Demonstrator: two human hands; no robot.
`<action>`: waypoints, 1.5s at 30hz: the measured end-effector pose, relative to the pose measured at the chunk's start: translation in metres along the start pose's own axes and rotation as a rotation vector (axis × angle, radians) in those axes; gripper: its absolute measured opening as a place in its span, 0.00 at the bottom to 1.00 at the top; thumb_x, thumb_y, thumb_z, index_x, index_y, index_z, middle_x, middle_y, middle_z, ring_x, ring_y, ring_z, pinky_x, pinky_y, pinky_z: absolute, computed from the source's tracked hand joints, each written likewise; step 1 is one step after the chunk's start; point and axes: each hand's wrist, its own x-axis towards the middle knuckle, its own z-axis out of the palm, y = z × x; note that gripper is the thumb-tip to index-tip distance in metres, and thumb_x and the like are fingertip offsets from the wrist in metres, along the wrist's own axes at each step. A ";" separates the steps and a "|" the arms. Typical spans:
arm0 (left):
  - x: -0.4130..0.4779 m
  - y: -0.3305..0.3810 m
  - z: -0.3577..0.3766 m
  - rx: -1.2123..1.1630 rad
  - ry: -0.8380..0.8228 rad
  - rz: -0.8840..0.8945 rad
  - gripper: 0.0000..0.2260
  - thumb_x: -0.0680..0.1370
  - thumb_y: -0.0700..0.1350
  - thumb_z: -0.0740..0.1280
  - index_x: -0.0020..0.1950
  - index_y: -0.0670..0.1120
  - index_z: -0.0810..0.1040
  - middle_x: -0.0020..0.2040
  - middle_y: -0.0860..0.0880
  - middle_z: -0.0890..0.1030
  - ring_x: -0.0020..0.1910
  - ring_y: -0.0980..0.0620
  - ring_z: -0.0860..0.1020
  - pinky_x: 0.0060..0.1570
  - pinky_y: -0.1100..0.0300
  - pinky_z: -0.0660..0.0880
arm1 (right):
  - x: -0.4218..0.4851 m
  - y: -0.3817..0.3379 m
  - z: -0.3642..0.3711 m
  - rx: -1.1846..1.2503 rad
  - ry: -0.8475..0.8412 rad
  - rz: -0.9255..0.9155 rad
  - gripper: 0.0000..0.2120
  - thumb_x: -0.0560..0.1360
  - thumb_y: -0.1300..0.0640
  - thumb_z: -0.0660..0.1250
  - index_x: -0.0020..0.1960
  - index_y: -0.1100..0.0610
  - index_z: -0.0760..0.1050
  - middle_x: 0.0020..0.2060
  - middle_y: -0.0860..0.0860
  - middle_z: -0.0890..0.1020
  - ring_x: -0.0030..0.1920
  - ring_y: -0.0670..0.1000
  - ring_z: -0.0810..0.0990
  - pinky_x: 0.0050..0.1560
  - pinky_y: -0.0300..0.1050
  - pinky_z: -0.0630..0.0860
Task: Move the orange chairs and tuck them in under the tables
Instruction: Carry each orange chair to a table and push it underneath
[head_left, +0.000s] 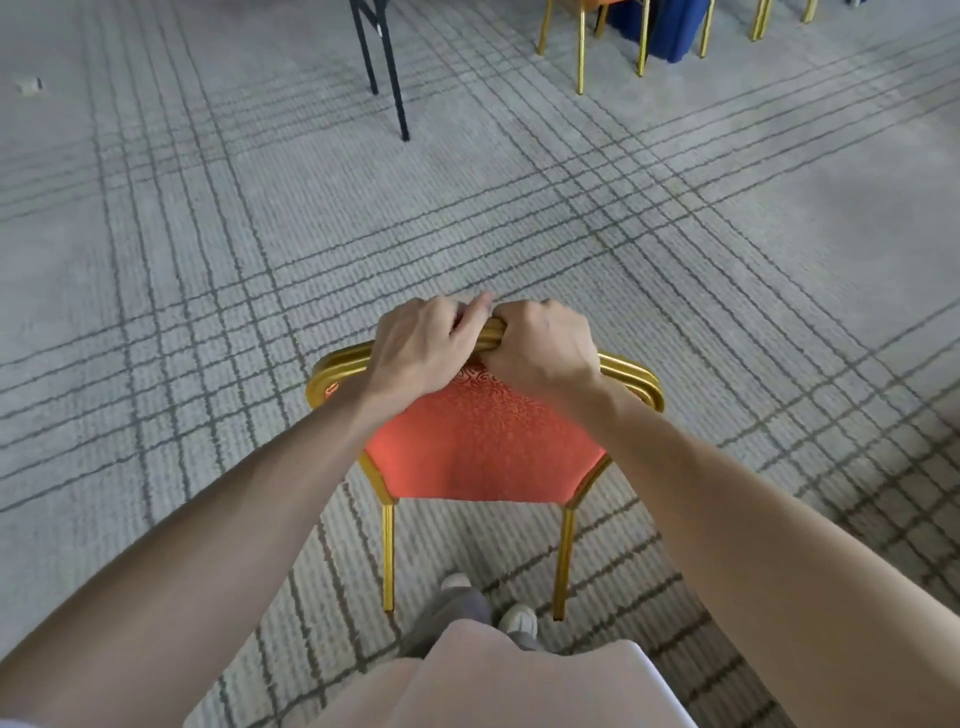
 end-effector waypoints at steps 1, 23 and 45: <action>0.013 0.000 0.000 -0.003 -0.027 -0.012 0.27 0.82 0.64 0.52 0.31 0.49 0.74 0.31 0.49 0.77 0.32 0.49 0.74 0.39 0.55 0.66 | 0.012 0.004 -0.002 0.002 0.001 -0.010 0.08 0.73 0.47 0.61 0.44 0.48 0.77 0.34 0.46 0.79 0.35 0.52 0.78 0.40 0.48 0.78; 0.377 0.009 0.003 0.165 0.052 0.210 0.16 0.81 0.48 0.57 0.34 0.47 0.69 0.33 0.47 0.79 0.34 0.44 0.77 0.35 0.50 0.74 | 0.350 0.089 -0.048 -0.048 -0.020 0.038 0.15 0.72 0.41 0.65 0.46 0.51 0.80 0.36 0.50 0.81 0.39 0.56 0.79 0.43 0.49 0.79; 0.551 0.048 0.084 0.088 -0.014 0.231 0.22 0.78 0.55 0.48 0.34 0.44 0.71 0.29 0.49 0.72 0.28 0.47 0.70 0.29 0.57 0.60 | 0.498 0.215 -0.049 -0.236 0.013 -0.039 0.09 0.73 0.49 0.63 0.47 0.53 0.79 0.31 0.49 0.76 0.31 0.55 0.71 0.37 0.45 0.64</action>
